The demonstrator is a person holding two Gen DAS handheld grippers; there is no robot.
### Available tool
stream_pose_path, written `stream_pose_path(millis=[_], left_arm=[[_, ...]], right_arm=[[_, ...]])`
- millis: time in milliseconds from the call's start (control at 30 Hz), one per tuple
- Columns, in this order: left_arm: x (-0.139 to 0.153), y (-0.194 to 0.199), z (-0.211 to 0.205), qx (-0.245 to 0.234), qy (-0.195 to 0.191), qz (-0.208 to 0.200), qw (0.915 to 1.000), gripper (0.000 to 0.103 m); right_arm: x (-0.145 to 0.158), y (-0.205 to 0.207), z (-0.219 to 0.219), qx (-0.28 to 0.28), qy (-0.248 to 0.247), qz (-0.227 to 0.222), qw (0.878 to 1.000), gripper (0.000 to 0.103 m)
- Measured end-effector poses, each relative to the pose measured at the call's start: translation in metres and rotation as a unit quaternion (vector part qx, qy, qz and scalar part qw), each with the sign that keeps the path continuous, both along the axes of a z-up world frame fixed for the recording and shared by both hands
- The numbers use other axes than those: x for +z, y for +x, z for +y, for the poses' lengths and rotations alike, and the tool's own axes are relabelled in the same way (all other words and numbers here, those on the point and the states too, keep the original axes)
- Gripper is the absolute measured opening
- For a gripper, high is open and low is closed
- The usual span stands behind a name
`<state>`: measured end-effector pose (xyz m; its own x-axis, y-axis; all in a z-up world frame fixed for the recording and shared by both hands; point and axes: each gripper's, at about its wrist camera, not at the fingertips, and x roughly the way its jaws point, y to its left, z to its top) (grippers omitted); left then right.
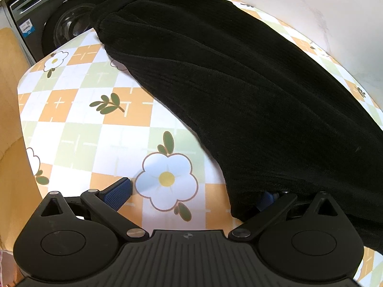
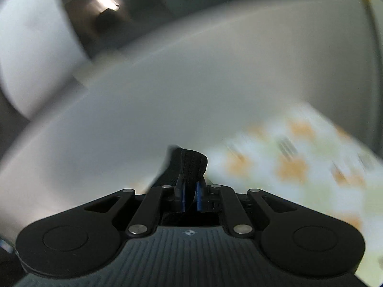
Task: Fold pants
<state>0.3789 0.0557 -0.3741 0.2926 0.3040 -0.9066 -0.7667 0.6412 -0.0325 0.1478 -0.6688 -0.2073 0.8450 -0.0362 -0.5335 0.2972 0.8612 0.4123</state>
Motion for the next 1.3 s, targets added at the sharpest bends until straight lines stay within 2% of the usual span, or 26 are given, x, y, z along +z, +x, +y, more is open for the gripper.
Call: stream_pose_path(millis=[100,133,200,267,300,367,467,533,567,633,700,767,867,967,1167,1233,1300], left_arm=[[0.0,-0.001,-0.002,-0.006,0.003,0.0,1.0,0.103],[0.0,-0.002,-0.002,-0.007,0.003,0.0,1.0,0.103],[0.0,-0.002,-0.002,-0.009,0.003,0.0,1.0,0.103],[0.0,-0.002,-0.002,-0.01,0.003,-0.001,0.9999,0.103],[0.0,-0.002,-0.002,-0.01,0.004,-0.001,0.9999,0.103],[0.0,-0.002,-0.003,-0.009,0.005,-0.002,0.9999,0.103],[-0.001,-0.003,-0.005,-0.01,0.009,-0.005,0.9999,0.103],[-0.001,-0.004,-0.007,-0.01,0.012,-0.008,0.9998,0.103],[-0.001,-0.005,-0.008,-0.011,0.014,-0.009,0.9998,0.103],[-0.001,-0.006,-0.01,-0.013,0.018,-0.013,0.9997,0.103],[-0.001,-0.009,-0.012,-0.021,0.025,-0.018,0.9993,0.103],[-0.002,-0.012,-0.013,-0.033,0.03,-0.025,0.9987,0.103],[-0.003,-0.016,-0.012,-0.059,0.04,-0.037,0.9968,0.103],[-0.004,-0.022,-0.013,-0.075,0.053,-0.047,0.9947,0.103],[-0.004,-0.024,-0.015,-0.102,0.063,-0.056,0.9912,0.103],[-0.005,-0.024,-0.014,-0.109,0.068,-0.062,0.9897,0.103],[-0.006,-0.025,-0.014,-0.112,0.07,-0.065,0.9891,0.103]], right_arm=[[-0.052,-0.007,-0.006,-0.01,-0.011,0.092,0.996,0.009],[-0.061,-0.01,-0.005,-0.011,-0.011,0.098,0.995,0.009],[-0.062,-0.018,-0.004,-0.015,-0.014,0.087,0.996,0.013],[-0.056,-0.015,-0.001,-0.033,-0.038,0.108,0.993,0.037],[-0.051,-0.015,-0.001,-0.049,-0.054,0.119,0.99,0.043],[-0.04,-0.013,-0.002,-0.06,-0.066,0.113,0.99,0.045],[-0.018,-0.005,0.015,-0.008,-0.096,0.078,0.992,0.044],[-0.004,0.008,0.042,0.068,-0.119,0.054,0.989,0.044],[0.0,0.016,0.059,0.115,-0.131,0.044,0.984,0.044],[0.007,0.032,0.099,0.205,-0.158,0.025,0.966,0.044],[0.009,0.046,0.14,0.289,-0.179,0.002,0.94,0.043],[0.01,0.062,0.181,0.364,-0.193,-0.017,0.911,0.042],[0.007,0.085,0.246,0.46,-0.23,-0.039,0.857,0.04],[-0.003,0.108,0.303,0.529,-0.258,-0.047,0.807,0.04],[-0.038,0.143,0.401,0.625,-0.289,-0.04,0.724,0.039],[-0.053,0.146,0.423,0.643,-0.307,-0.038,0.7,0.039],[-0.065,0.151,0.441,0.659,-0.317,-0.032,0.681,0.039]])
